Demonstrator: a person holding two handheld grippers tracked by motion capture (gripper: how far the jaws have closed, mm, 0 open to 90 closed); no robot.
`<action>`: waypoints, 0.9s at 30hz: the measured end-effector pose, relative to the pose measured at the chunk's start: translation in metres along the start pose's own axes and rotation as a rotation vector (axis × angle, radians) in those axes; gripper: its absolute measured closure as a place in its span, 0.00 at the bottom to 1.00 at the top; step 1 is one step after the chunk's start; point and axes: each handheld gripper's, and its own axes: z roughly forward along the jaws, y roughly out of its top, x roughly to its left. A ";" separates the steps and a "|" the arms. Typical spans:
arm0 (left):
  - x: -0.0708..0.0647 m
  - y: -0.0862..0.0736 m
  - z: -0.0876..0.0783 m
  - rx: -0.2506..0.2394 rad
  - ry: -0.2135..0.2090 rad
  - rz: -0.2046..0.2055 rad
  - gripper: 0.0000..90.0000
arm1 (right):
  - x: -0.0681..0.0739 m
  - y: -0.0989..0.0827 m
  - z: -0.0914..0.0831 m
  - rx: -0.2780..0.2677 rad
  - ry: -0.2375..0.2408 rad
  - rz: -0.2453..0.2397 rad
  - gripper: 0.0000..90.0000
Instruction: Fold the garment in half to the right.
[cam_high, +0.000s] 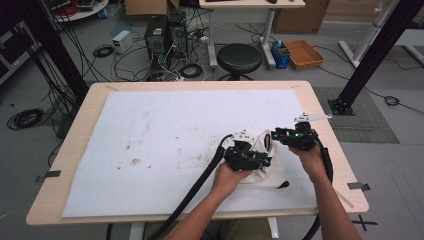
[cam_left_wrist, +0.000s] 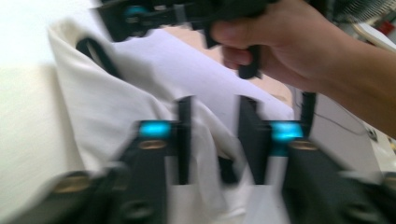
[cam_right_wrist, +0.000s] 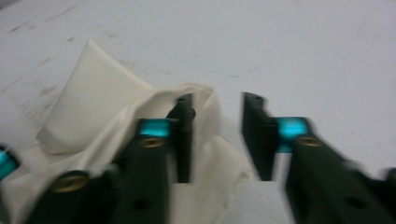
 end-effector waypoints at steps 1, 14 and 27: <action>0.002 0.000 -0.003 -0.007 0.009 0.002 0.66 | -0.002 -0.002 -0.003 -0.007 -0.016 0.033 0.61; 0.056 -0.030 -0.104 -0.142 0.261 -0.006 0.35 | 0.040 -0.037 -0.042 0.042 0.024 -0.021 0.58; 0.077 -0.070 -0.167 -0.195 0.355 -0.033 0.35 | 0.076 -0.058 -0.038 0.197 -0.037 -0.046 0.98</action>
